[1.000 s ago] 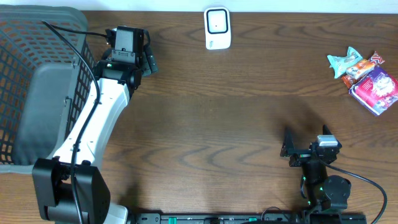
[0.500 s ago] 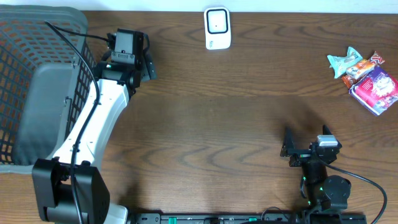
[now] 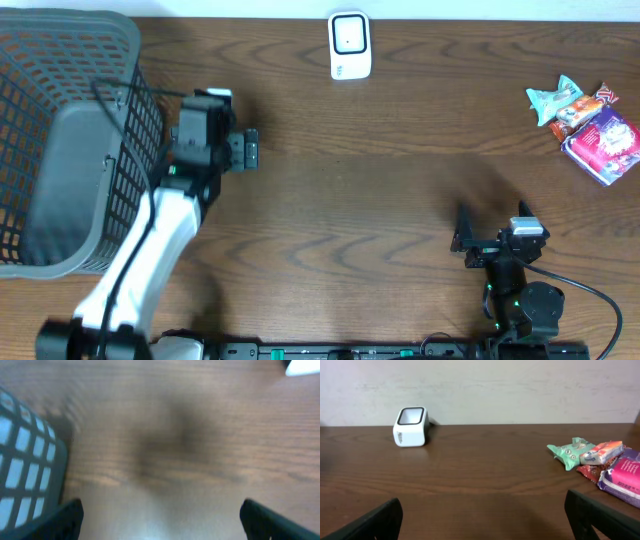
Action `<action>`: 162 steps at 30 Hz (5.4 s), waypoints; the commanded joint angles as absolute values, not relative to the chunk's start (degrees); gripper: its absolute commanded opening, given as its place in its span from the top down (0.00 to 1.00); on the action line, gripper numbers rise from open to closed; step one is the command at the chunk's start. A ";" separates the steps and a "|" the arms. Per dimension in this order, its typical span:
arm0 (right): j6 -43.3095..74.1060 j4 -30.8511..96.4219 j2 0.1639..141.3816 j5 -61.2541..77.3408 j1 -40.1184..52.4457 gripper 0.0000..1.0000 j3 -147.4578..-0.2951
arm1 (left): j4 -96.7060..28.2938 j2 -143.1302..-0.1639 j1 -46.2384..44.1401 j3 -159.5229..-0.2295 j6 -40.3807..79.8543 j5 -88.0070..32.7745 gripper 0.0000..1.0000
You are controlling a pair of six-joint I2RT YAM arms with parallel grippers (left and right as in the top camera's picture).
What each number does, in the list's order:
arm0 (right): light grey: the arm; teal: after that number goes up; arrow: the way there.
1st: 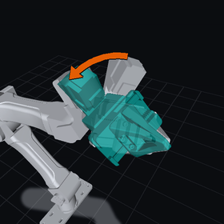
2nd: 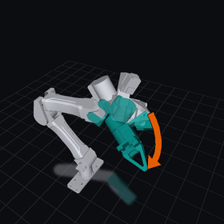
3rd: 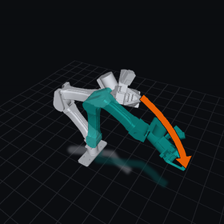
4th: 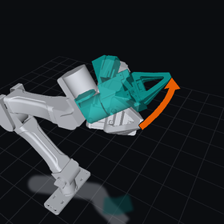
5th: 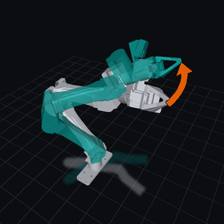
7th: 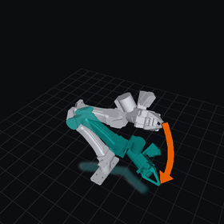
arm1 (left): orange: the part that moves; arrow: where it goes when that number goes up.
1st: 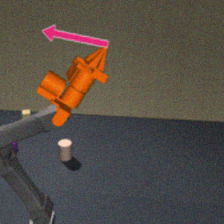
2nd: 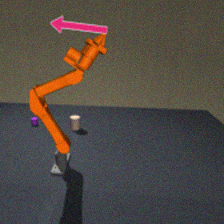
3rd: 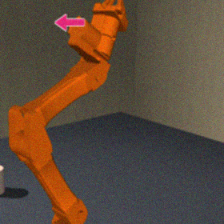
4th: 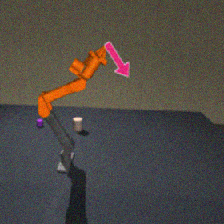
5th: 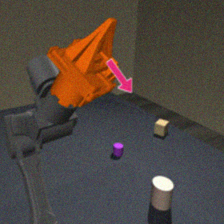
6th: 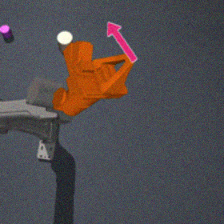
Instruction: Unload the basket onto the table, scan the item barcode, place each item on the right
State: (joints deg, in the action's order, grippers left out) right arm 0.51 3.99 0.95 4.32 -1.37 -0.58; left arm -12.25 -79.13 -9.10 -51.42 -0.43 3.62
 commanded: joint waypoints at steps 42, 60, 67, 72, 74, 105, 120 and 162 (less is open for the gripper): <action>-0.49 3.99 0.54 4.45 -2.20 0.01 -0.32 | 13.02 -10.52 -8.34 -0.21 -10.87 -2.39 0.01; -0.49 3.99 0.56 4.45 -2.20 0.01 -0.32 | -4.10 -0.08 -7.99 -0.21 -10.07 -0.75 0.01; -0.49 3.99 0.54 4.45 -2.20 0.01 -0.32 | -4.23 -0.08 -7.99 -0.21 2.00 1.72 0.01; -0.49 3.99 0.56 4.45 -2.20 0.01 -0.32 | -4.25 -0.08 -7.99 -0.21 -2.24 1.74 0.01; -0.49 3.99 0.56 4.43 -2.20 0.01 -0.32 | -4.25 -0.08 -7.99 -0.21 -3.31 1.74 0.01; -0.49 3.99 0.56 4.43 -2.20 0.01 -0.32 | -4.08 -0.10 -7.99 -0.23 0.97 1.52 0.01; -0.49 3.99 0.56 4.45 -2.20 0.01 -0.32 | -4.08 -0.23 -7.99 -0.23 0.97 1.52 0.01; -0.49 3.99 0.56 4.45 -2.20 0.01 -0.32 | -4.08 -0.23 -7.99 -0.23 0.97 1.50 0.01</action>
